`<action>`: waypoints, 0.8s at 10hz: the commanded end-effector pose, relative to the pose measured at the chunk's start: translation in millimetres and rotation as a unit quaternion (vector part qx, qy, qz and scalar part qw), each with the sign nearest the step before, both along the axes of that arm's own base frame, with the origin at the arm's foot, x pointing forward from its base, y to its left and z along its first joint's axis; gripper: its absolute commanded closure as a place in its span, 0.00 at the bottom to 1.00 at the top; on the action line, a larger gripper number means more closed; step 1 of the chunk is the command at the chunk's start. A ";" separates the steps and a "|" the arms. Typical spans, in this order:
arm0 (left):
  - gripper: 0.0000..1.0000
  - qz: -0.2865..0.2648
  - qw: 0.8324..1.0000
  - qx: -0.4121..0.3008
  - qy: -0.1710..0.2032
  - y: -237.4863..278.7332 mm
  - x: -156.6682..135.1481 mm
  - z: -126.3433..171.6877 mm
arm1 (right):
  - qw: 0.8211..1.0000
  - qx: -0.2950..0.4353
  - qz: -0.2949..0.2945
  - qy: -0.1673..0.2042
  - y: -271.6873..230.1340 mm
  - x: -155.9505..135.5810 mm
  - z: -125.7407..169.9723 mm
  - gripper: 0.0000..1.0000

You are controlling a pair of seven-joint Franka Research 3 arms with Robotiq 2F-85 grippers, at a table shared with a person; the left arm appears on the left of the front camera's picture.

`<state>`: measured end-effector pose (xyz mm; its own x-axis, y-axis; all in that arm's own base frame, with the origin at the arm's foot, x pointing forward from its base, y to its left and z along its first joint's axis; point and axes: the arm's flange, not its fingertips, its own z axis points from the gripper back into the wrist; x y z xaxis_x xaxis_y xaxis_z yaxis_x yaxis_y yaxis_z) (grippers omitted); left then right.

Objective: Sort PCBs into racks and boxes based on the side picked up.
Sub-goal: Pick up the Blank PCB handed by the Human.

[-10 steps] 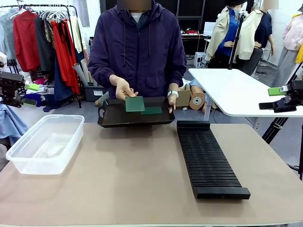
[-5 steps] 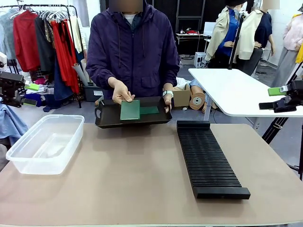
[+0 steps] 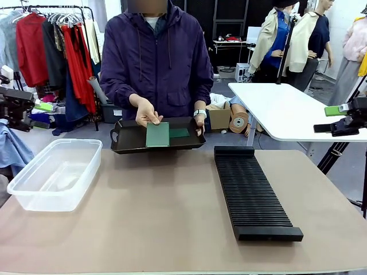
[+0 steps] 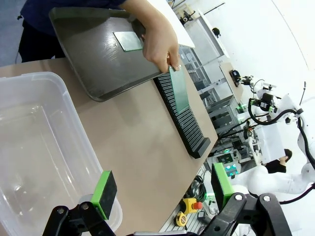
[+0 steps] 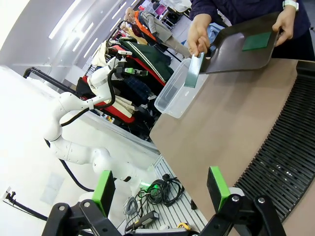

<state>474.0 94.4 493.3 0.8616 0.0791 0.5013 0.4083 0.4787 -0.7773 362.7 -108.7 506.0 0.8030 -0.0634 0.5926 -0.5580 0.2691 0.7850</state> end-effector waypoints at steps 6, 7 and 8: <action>0.00 -0.056 0.997 -0.046 0.033 -68.6 60.1 -53.7 | 1.000 0.005 -0.004 0.000 0.5 1.0 3.4 0.00; 0.00 -0.068 0.995 -0.061 0.040 -76.6 64.5 -60.7 | 1.000 0.005 -0.004 0.000 0.5 1.0 3.4 0.00; 0.00 -0.086 0.992 -0.085 0.042 -84.6 67.8 -65.8 | 1.000 0.005 -0.004 0.000 0.5 1.0 3.4 0.00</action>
<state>535.6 7.5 425.8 0.9138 0.0031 0.4061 0.3820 0.3328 -0.8621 362.8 -108.8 506.3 0.8028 -0.0631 0.5930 -0.5583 0.2697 0.7846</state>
